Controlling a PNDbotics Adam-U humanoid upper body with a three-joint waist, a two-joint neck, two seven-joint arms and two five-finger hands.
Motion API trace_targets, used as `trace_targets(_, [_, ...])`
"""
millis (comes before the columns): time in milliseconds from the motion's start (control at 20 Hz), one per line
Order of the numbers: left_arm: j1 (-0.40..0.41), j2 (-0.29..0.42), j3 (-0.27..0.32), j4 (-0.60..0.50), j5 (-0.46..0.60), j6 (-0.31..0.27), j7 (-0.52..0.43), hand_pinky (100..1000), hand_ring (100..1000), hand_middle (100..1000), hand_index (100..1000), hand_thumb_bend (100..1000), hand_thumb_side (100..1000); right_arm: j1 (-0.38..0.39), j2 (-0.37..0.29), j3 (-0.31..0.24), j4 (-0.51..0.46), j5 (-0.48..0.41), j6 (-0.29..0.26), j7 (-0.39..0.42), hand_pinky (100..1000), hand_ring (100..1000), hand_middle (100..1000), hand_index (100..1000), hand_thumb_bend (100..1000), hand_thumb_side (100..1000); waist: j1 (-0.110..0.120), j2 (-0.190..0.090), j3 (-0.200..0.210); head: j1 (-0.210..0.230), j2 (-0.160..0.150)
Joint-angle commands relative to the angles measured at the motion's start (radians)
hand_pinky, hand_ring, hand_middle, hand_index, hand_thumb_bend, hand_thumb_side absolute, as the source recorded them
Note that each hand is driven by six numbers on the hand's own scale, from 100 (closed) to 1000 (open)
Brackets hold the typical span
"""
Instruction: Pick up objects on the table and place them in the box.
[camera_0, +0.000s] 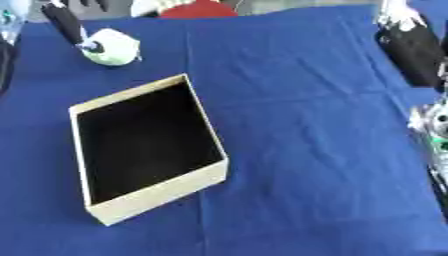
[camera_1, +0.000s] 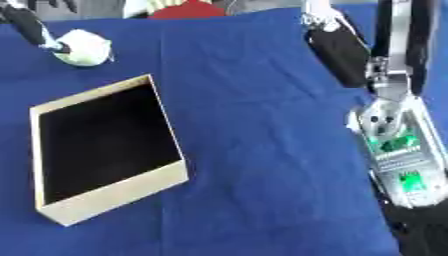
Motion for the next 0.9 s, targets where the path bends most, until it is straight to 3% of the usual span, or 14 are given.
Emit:
trace_targets(50, [-0.021,0.021,0.001,-0.026,0.01,0.002,-0.005,653,828,855,851,513,294,-0.017,-0.026,-0.006,-0.015,-0.002,0.003,0.0,921,770,722,877,100,569,-0.002,-0.017,0.0,0.0,-0.012])
trace_targets(600, [-0.015,0.031,0.0,-0.034,0.031,0.015,-0.02,659,836,857,852,533,302,-0.017,-0.029,-0.004,-0.015,-0.004,0.005,-0.004,921,769,721,877,100,569,0.0,-0.008,-0.002,-0.003,-0.017])
trace_targets(900, [-0.017,0.022,0.001,-0.011,-0.044,0.029,0.006,684,861,869,850,585,297,-0.018,-0.029,-0.002,-0.015,-0.007,0.005,-0.004,921,767,720,877,100,569,0.0,-0.002,-0.01,0.006,-0.026])
